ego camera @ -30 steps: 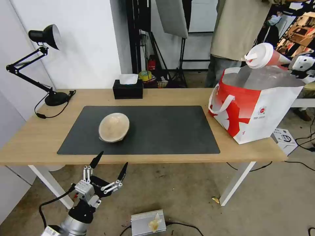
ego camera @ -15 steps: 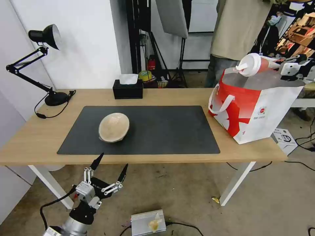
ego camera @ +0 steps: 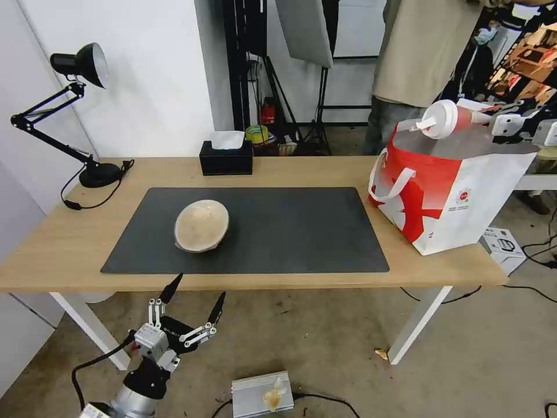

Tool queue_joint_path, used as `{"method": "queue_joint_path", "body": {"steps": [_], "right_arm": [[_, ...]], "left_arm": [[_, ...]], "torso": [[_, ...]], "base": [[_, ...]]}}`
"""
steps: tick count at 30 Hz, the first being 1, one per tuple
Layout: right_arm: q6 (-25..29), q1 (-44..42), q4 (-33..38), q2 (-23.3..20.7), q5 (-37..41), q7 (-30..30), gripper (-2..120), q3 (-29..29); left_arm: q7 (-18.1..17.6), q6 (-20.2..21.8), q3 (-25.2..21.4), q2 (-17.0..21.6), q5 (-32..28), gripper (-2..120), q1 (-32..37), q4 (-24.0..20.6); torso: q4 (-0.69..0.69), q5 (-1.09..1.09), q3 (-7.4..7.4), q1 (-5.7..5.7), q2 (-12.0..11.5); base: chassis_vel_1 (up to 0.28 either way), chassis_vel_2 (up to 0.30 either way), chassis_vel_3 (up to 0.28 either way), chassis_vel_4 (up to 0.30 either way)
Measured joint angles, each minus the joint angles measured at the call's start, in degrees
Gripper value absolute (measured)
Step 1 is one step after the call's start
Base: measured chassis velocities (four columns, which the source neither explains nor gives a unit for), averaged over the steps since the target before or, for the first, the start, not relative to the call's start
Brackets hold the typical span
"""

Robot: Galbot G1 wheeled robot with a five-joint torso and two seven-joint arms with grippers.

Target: Pick up the trash from the table and place it into the takeout bag.

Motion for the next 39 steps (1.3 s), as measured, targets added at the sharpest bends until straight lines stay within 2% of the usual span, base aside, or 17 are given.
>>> {"method": "queue_joint_path", "body": {"steps": [4, 7, 10, 11, 13, 15, 18, 19, 22, 23, 26, 29, 31, 39], "right_arm": [[0.14, 0.16, -0.36, 0.42, -0.64, 0.05, 5, -0.03], [0.15, 0.17, -0.42, 0.54, -0.87, 0.08, 10, -0.06], [0.15, 0.03, -0.55, 0.55, -1.21, 0.09, 24, -0.06], [0.15, 0.03, -0.55, 0.55, -1.21, 0.09, 24, -0.06], [0.15, -0.01, -0.69, 0.55, -1.26, 0.03, 35, 0.04], [0.22, 0.04, -0.70, 0.53, -1.45, -0.26, 38, 0.07], [0.44, 0.23, -0.69, 0.39, -1.69, -0.84, 53, 0.12], [0.44, 0.23, -0.69, 0.39, -1.69, -0.84, 53, 0.12], [0.51, 0.31, -0.53, 0.07, -1.67, -0.95, 68, 0.19], [0.51, 0.31, -0.53, 0.07, -1.67, -0.95, 68, 0.19], [0.58, 0.29, -0.18, -0.46, -1.54, -1.09, 82, 0.29], [0.60, 0.03, 0.05, -0.78, -1.47, -1.14, 88, 0.58], [0.62, -0.36, 0.29, -1.05, -1.41, -1.20, 97, 1.23], [0.14, -1.26, 2.05, -3.06, 1.83, -0.95, 100, 2.18]], "left_arm": [[0.01, -0.01, 0.16, -0.12, 0.36, 100, 0.00, 0.08], [0.01, -0.01, 0.19, -0.19, 0.61, 100, -0.01, 0.13], [0.02, -0.01, 0.13, -0.21, 0.69, 100, -0.02, 0.13], [0.02, -0.01, 0.13, -0.21, 0.69, 100, -0.02, 0.13], [0.03, -0.01, 0.02, -0.21, 0.69, 100, -0.01, 0.09], [0.03, -0.01, 0.01, -0.21, 0.67, 100, 0.01, -0.10], [0.03, 0.06, -0.03, -0.19, 0.57, 100, 0.08, -0.95], [0.03, 0.06, -0.03, -0.19, 0.57, 100, 0.08, -0.95], [0.03, 0.17, -0.25, -0.06, 0.51, 100, 0.08, -1.29], [0.03, 0.17, -0.25, -0.06, 0.51, 100, 0.08, -1.29], [0.03, 0.18, -0.54, 0.03, 0.47, 100, 0.22, -1.42], [0.03, 0.18, -0.66, 0.08, 0.44, 100, 0.28, -1.58], [0.03, 0.19, -0.70, 0.12, 0.42, 100, 0.32, -1.79], [-0.13, 0.45, -1.02, 0.52, 0.32, 100, 0.16, -2.46]], "torso": [[0.00, 0.00, 0.00, 0.00, 0.00], [0.01, 0.00, 0.00, 0.00, 0.00], [0.00, 0.00, 0.00, 0.00, 0.00], [0.00, 0.00, 0.00, 0.00, 0.00], [0.00, 0.00, 0.00, 0.00, 0.00], [0.00, 0.00, 0.00, 0.00, 0.00], [0.00, 0.00, 0.00, 0.00, 0.00], [0.00, 0.00, 0.00, 0.00, 0.00], [0.00, 0.00, -0.01, 0.00, 0.00], [0.00, 0.00, -0.01, 0.00, 0.00], [0.00, 0.00, -0.01, 0.00, 0.00], [0.00, 0.00, -0.01, 0.00, 0.00], [0.00, 0.00, -0.01, 0.00, 0.00], [0.00, 0.00, -0.01, 0.00, 0.00]], "base": [[0.000, 0.000, 0.000, 0.000], [0.000, 0.000, 0.000, 0.000], [0.000, 0.000, 0.000, 0.000], [0.000, 0.000, 0.000, 0.000], [0.000, 0.000, 0.000, 0.000], [0.000, 0.000, 0.000, 0.000], [0.000, 0.000, 0.000, 0.000], [0.000, 0.000, 0.000, 0.000], [0.000, 0.000, 0.000, 0.000], [0.000, 0.000, 0.000, 0.000], [0.000, 0.000, 0.000, 0.000], [0.000, 0.000, 0.000, 0.000], [0.000, 0.000, 0.000, 0.000], [0.000, 0.000, 0.000, 0.000]]}}
